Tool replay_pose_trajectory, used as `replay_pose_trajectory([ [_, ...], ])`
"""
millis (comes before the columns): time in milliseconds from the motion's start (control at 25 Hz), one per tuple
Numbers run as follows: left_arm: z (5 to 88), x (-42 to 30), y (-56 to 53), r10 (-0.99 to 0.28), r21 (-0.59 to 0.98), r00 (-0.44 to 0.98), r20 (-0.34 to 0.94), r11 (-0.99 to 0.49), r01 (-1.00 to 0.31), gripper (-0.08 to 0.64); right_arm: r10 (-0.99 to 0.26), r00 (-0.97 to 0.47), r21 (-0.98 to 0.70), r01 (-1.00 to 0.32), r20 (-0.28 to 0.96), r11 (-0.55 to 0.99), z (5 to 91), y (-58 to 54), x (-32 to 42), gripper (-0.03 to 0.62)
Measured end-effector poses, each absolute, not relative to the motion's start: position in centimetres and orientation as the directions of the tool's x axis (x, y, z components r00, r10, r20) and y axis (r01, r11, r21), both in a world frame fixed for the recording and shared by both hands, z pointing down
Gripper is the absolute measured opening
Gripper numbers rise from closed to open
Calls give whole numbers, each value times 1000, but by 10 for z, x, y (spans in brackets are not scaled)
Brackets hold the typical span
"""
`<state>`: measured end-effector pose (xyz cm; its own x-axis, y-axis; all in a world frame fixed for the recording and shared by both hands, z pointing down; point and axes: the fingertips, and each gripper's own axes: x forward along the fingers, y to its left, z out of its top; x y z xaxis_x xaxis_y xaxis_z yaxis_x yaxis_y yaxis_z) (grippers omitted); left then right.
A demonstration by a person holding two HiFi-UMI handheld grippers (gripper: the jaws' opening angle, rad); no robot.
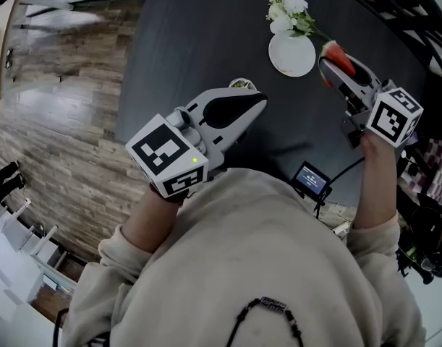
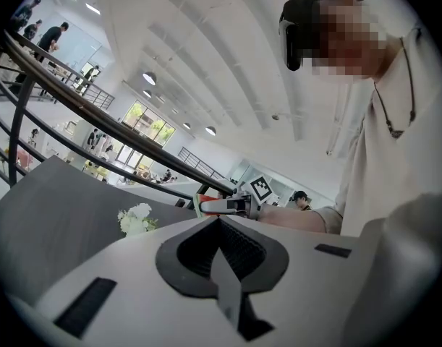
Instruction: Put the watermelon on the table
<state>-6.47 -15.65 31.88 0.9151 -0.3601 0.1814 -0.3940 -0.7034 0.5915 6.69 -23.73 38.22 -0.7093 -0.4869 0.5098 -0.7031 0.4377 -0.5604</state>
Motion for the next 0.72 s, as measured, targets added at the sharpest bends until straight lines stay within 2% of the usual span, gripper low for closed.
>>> replay_pose_trajectory([
  [360,311,-73,-162,-364,591,916,167,-707,-389,5,-463,-700,-562,-713,543,418,409,-246,62,198],
  [720,307,-83,-168,-366,618,919,147,-691,-375,5,-463,-721,-615,-688,516,385,421,-263,46,198],
])
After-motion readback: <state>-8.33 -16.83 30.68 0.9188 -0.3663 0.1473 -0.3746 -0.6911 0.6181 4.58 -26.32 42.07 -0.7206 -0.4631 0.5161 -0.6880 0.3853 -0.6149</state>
